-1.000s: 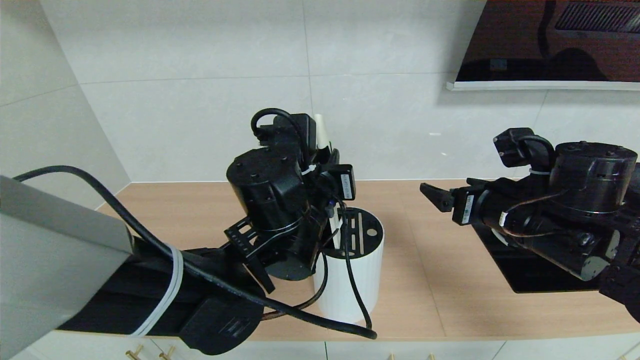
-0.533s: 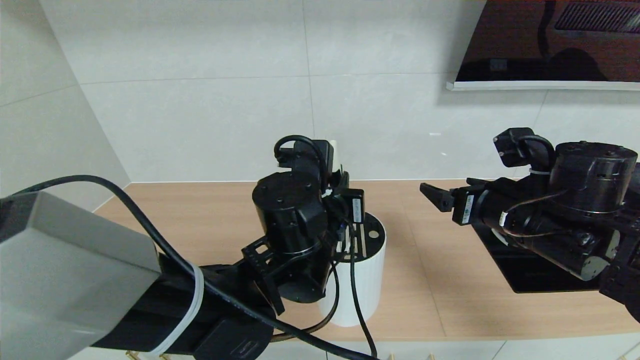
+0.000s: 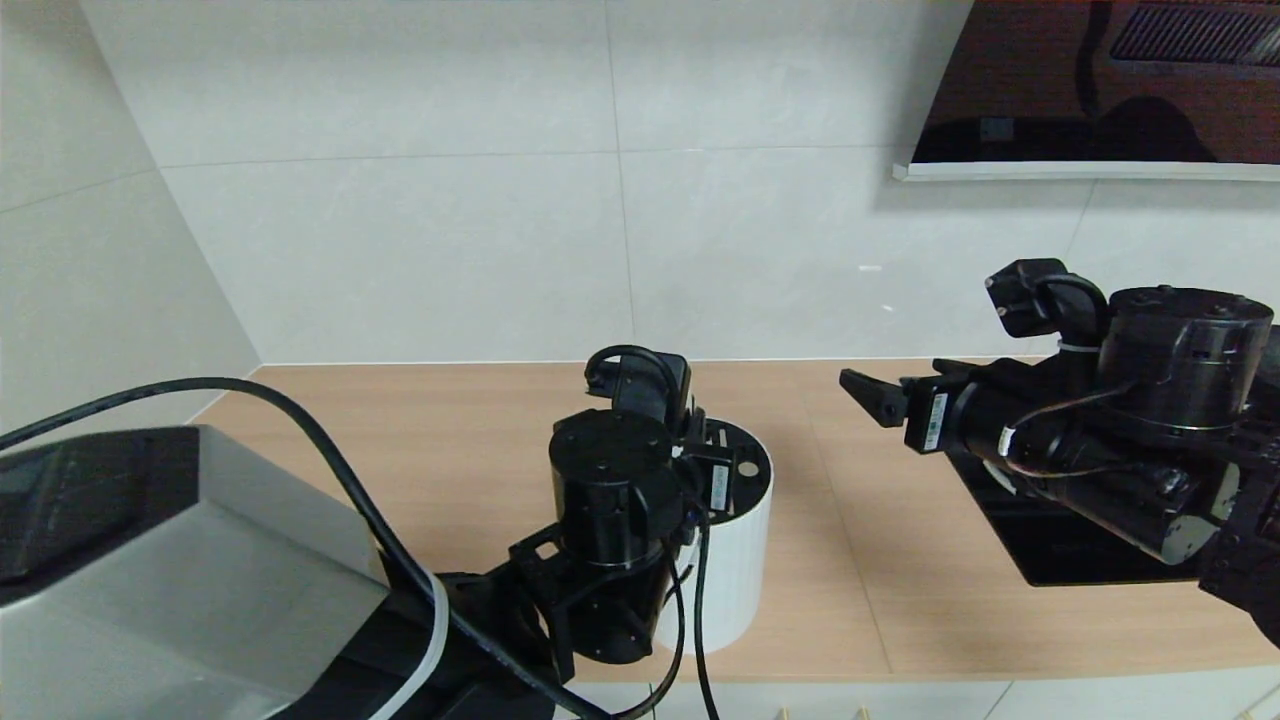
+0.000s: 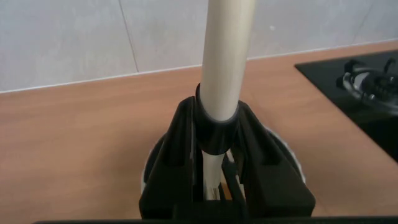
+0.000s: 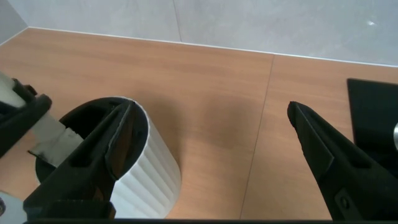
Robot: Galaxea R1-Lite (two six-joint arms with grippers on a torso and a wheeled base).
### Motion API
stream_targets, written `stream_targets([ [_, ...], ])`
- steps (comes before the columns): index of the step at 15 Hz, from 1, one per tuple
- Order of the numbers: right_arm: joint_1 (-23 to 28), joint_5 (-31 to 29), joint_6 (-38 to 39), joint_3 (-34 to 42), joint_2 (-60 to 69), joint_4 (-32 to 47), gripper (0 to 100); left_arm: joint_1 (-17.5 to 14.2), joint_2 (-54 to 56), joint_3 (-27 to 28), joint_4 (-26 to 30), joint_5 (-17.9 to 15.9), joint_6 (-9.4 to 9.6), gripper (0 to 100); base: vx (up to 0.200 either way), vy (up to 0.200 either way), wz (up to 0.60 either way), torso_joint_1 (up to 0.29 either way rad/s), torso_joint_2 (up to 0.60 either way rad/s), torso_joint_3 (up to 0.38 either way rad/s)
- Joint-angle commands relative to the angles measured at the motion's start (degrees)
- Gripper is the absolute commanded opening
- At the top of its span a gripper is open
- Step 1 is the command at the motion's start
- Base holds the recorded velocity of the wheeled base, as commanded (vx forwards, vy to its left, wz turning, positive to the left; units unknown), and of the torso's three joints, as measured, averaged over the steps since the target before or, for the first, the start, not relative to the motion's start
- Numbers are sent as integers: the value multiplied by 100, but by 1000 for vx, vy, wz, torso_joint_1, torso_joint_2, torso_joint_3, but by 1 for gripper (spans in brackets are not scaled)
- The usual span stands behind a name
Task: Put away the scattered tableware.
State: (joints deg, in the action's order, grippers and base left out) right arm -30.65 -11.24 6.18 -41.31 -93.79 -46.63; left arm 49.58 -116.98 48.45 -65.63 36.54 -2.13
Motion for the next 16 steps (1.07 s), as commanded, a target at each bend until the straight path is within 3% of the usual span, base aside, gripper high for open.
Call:
stream_targets([
  [1, -3, -1, 6, 1, -7, -4, 100, 43, -53, -63, -2, 3, 2, 0, 0, 0, 0, 0, 0, 0],
  [6, -3, -1, 6, 1, -7, -4, 100, 52, -53, -72, -2, 3, -6, 0, 0, 0, 0, 0, 0, 0],
  [7, -3, -1, 6, 1, -7, -4, 100, 52, -53, -72, -2, 3, -6, 100, 0, 0, 0, 0, 0, 0],
  [16, -3, -1, 15, 1, 28, -4, 100, 43, 167, -72, -28, 3, -6, 100, 0, 0, 0, 0, 0, 0],
])
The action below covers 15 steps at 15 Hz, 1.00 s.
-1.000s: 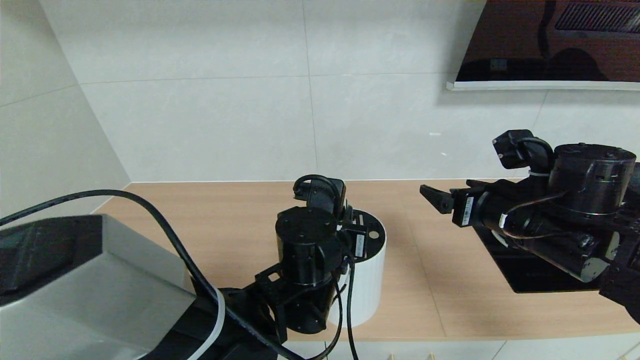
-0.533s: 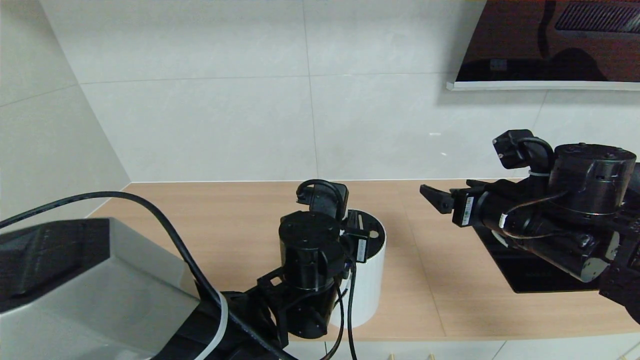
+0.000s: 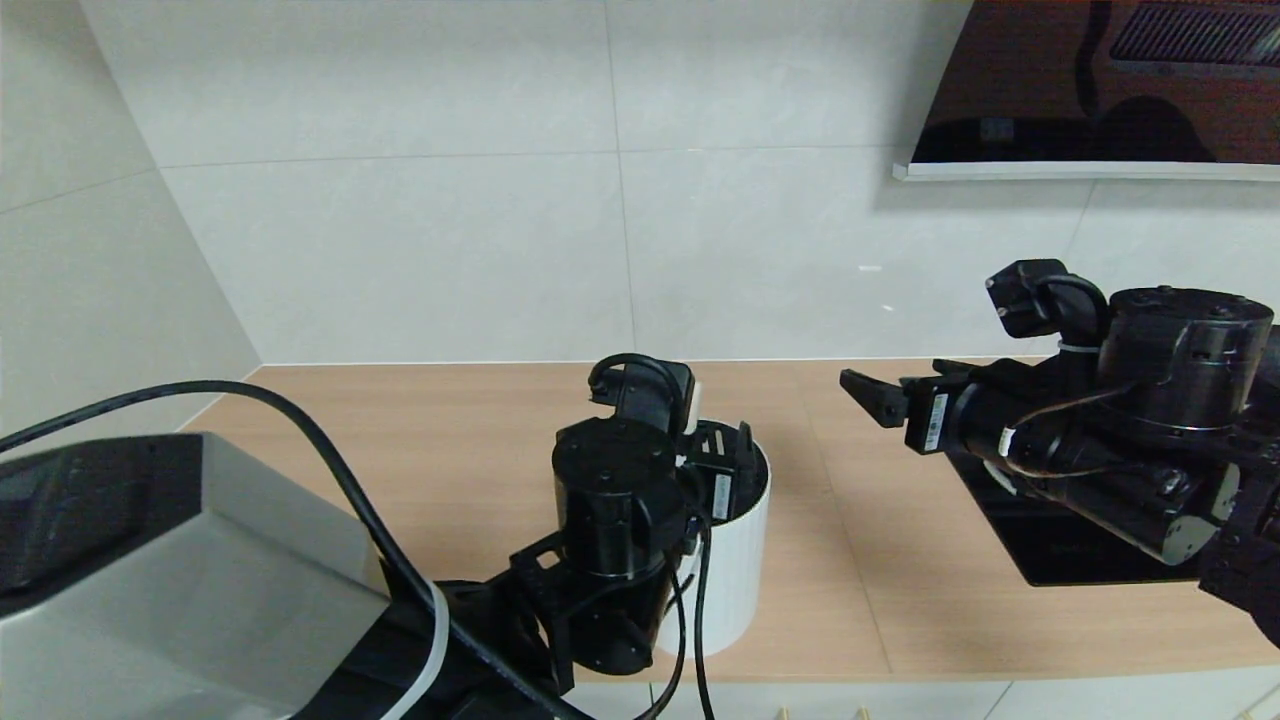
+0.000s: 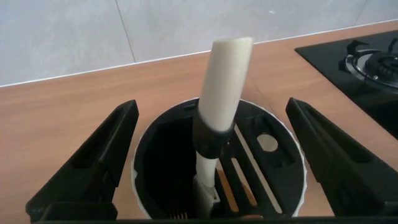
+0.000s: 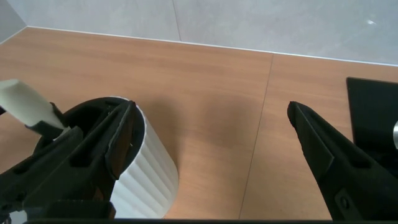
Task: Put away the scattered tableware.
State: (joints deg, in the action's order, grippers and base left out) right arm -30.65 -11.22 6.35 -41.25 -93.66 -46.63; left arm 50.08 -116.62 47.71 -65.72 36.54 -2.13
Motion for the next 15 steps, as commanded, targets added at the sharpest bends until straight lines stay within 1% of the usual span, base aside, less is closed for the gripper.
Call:
stream_targets([
  [1, -3, 14, 15, 3, 85, -4, 100, -60, 394, -78, -73, -15, -50, 100, 0, 0, 0, 0, 0, 0],
  [2, -3, 14, 15, 3, 155, -4, 100, -262, 807, -254, -117, -112, -94, 100, 0, 0, 0, 0, 0, 0],
  [3, 6, 14, 6, 3, 164, -4, 100, -420, 1220, -430, -152, -349, -103, 100, 0, 0, 0, 0, 0, 0],
  [4, 6, 5, 6, 3, 164, -4, 100, -499, 1563, -605, -152, -630, -156, 100, 0, 0, 0, 0, 0, 0],
  [5, 15, 5, -2, 3, 164, -4, 100, -508, 1941, -790, -134, -911, -217, 100, 0, 0, 0, 0, 0, 0],
  [6, 15, 14, -20, 3, 199, -4, 100, -525, 2328, -904, -117, -1210, -226, 100, 0, 0, 0, 0, 0, 0],
  [7, 15, 14, -46, 3, 357, 5, 100, -649, 2662, -913, -117, -1368, -217, 100, 0, 0, 0, 0, 0, 0],
  [8, 15, 14, -46, -6, 559, 5, 100, -895, 2943, -878, -99, -1491, -217, 100, 0, 0, 0, 0, 0, 0],
  [9, 24, -12, -46, 3, 858, 22, 100, -1246, 3347, -860, -99, -1623, -217, 100, 0, 0, 0, 0, 0, 0],
  [10, 32, -47, -55, 74, 1157, 49, 100, -1598, 3760, -957, -81, -1641, -217, 100, 0, 0, 0, 0, 0, 0],
  [11, 138, -39, -55, 232, 1517, 49, 100, -2011, 4138, -1150, -11, -1658, -217, 100, 0, 0, 0, 0, 0, 0],
  [12, 191, -39, -73, 487, 1966, 57, 100, -2336, 4657, -1467, 130, -1667, -217, 100, 0, 0, 0, 0, 0, 0],
  [13, 279, -39, -204, 759, 2370, 57, 100, -2626, 5140, -1704, 455, -1755, -217, 100, 0, 0, 0, 0, 0, 0],
  [14, 384, -39, -275, 908, 2590, 57, 100, -2749, 5404, -1827, 657, -1834, -209, 100, 0, 0, 0, 0, 0, 0],
  [15, 815, 58, -415, 1506, 3328, 57, 100, -3057, 6555, -2082, 1676, -2098, -191, 100, 0, 0, 0, 0, 0, 0],
])
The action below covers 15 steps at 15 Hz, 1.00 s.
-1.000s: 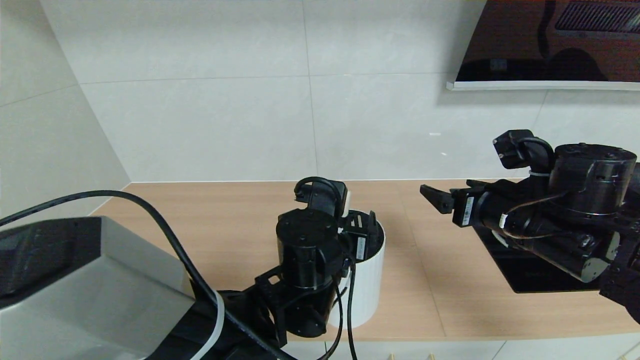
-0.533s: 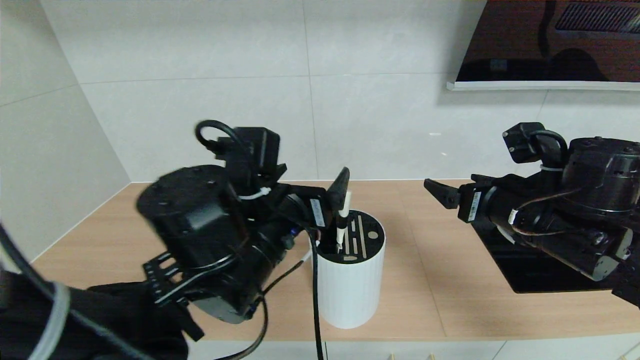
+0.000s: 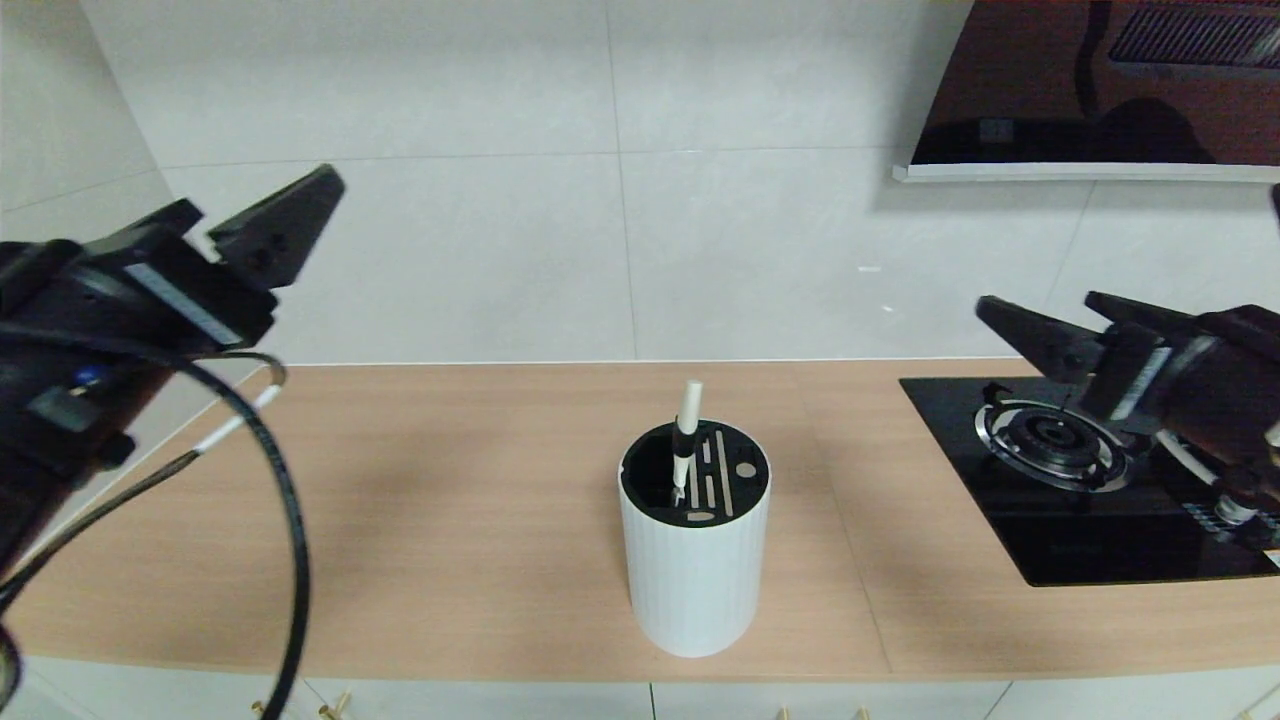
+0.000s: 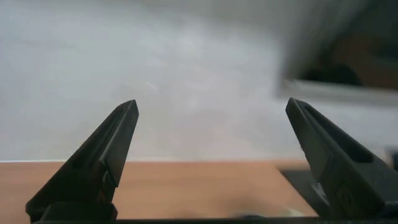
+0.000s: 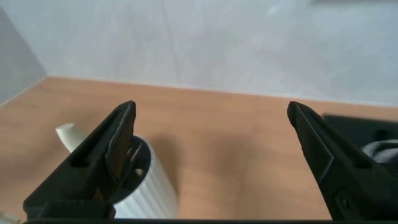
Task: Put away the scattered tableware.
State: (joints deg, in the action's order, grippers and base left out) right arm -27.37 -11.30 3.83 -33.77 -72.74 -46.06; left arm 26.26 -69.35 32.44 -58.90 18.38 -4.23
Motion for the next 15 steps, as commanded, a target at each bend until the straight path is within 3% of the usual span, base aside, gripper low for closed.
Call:
stream_targets([
  [1, 689, 111, -172, 1109, 1737, 53, 100, -701, 2699, -590, 2006, -406, 10, 100, 0, 0, 0, 0, 0, 0],
  [2, 750, 111, -172, 1206, 1904, 79, 100, -701, 2971, -590, 2331, -423, 19, 100, 0, 0, 0, 0, 0, 0],
  [3, 988, 119, -181, 1663, 2888, 466, 100, -692, 4430, -405, 4308, -555, 36, 100, 0, 0, 0, 0, 0, 0],
  [4, 1014, 111, -225, 1768, 3688, 1037, 100, -833, 5107, -212, 5425, -705, 19, 100, 0, 0, 0, 0, 0, 0],
  [6, 1120, 75, -453, 1531, 5077, 2646, 100, -1176, 5889, -159, 6348, -801, 19, 100, 0, 0, 0, 0, 0, 0],
  [7, 1331, 111, -594, 1338, 5692, 3533, 100, -1290, 6241, -238, 6585, -854, 45, 100, 0, 0, 0, 0, 0, 0],
  [10, 1629, 93, -893, 1004, 6720, 4984, 100, -1387, 6382, -291, 6769, -590, -34, 100, 0, 0, 0, 0, 0, 0],
  [11, 1893, -13, -893, 1013, 6703, 4957, 100, -1466, 6373, -273, 6778, -652, 36, 100, 0, 0, 0, 0, 0, 0],
  [12, 2253, -13, -893, 1013, 6712, 4957, 100, -1738, 6373, -291, 6769, -696, 212, 100, 0, 0, 0, 0, 0, 0],
  [15, 2860, 251, -893, 1443, 6993, 4966, 100, -2547, 6689, -563, 6778, -775, 300, 100, 0, 0, 0, 0, 0, 0],
])
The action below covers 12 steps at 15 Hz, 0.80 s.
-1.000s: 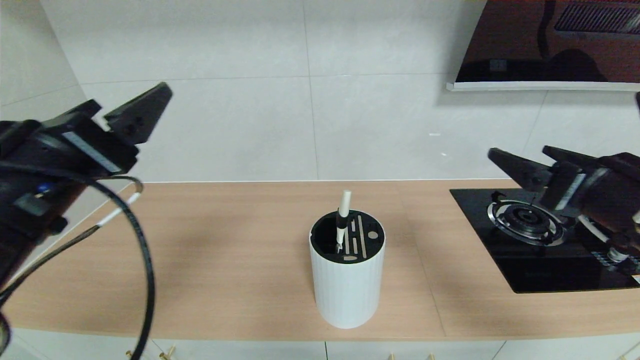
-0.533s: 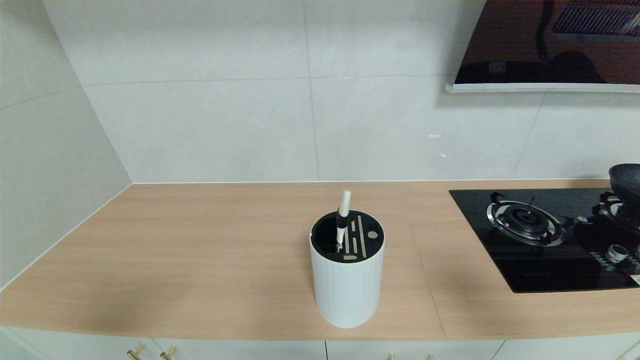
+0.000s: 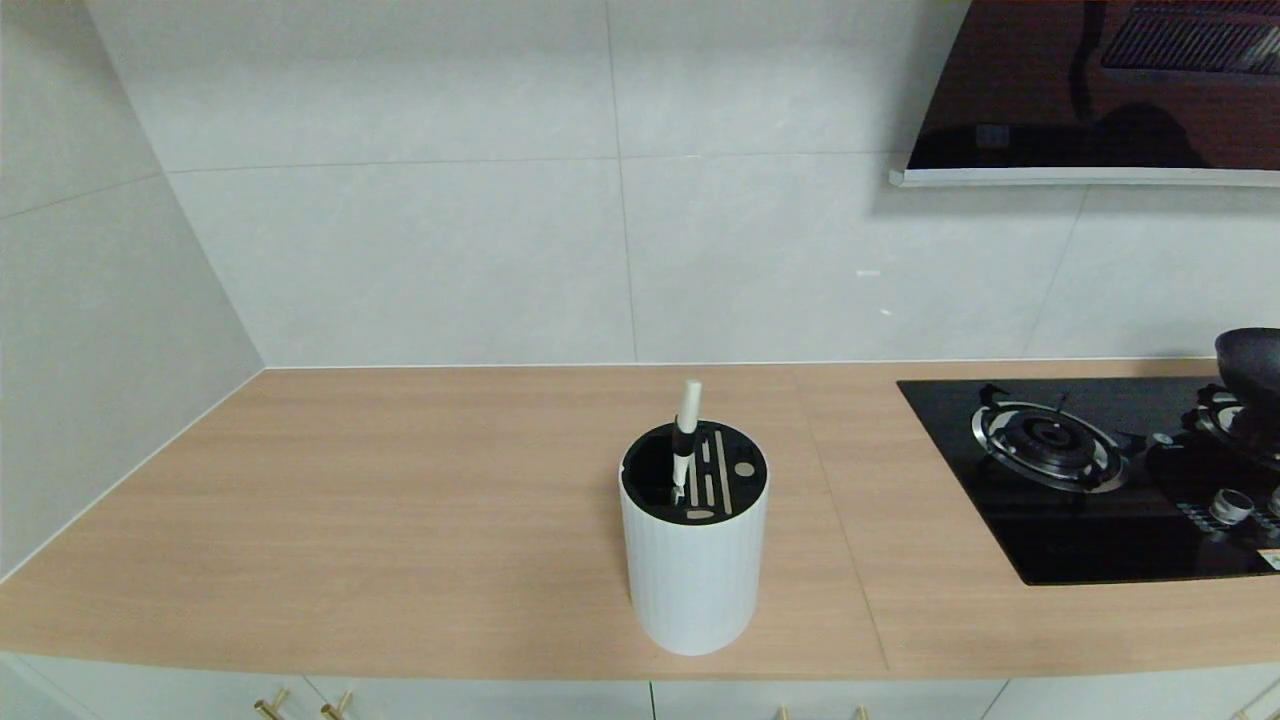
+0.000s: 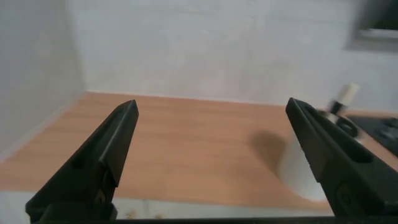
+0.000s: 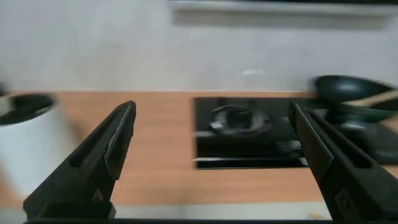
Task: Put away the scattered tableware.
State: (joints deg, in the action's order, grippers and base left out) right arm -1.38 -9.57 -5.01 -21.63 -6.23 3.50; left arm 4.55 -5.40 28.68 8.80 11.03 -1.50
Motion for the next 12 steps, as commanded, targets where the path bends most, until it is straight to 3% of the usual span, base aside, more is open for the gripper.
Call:
stream_targets([
  [1, 261, 25, 18, 326, 342, 2, 100, -490, 443, -364, 8, -57, 53, 100, 0, 0, 0, 0, 0, 0],
  [2, 261, 25, 18, 326, 342, 2, 100, -490, 443, -364, 8, -57, 53, 100, 0, 0, 0, 0, 0, 0],
  [3, 252, -71, 35, 888, 386, -297, 100, -516, 505, -1225, -247, 549, 27, 100, 0, 0, 0, 0, 0, 0],
  [4, 234, -54, 26, 1046, 430, -350, 100, -507, 531, -1357, -274, 523, 36, 100, 0, 0, 0, 0, 0, 0],
  [5, 147, 254, 18, 1793, 623, -543, 100, -499, 540, -2069, -423, 452, 97, 100, 0, 0, 0, 0, 0, 0],
  [6, 147, 315, 18, 1996, 623, -666, 100, -499, 540, -2271, -502, 452, 106, 100, 0, 0, 0, 0, 0, 0],
  [7, 147, 394, 123, 2163, 623, -877, 100, -499, 540, -2851, -994, 241, 80, 100, 0, 0, 0, 0, 0, 0],
  [9, 147, 843, 202, 2163, 623, -781, 100, -499, 540, -2868, -1082, -374, -175, 100, 0, 0, 0, 0, 0, 0],
  [11, 147, 1133, 185, 2145, 623, -280, 100, -499, 540, -2868, -1065, -629, -175, 100, 0, 0, 0, 0, 0, 0],
  [12, 147, 1124, 290, 2163, 623, -367, 100, -463, 531, -2868, -1065, -831, -87, 100, 0, 0, 0, 0, 0, 0],
])
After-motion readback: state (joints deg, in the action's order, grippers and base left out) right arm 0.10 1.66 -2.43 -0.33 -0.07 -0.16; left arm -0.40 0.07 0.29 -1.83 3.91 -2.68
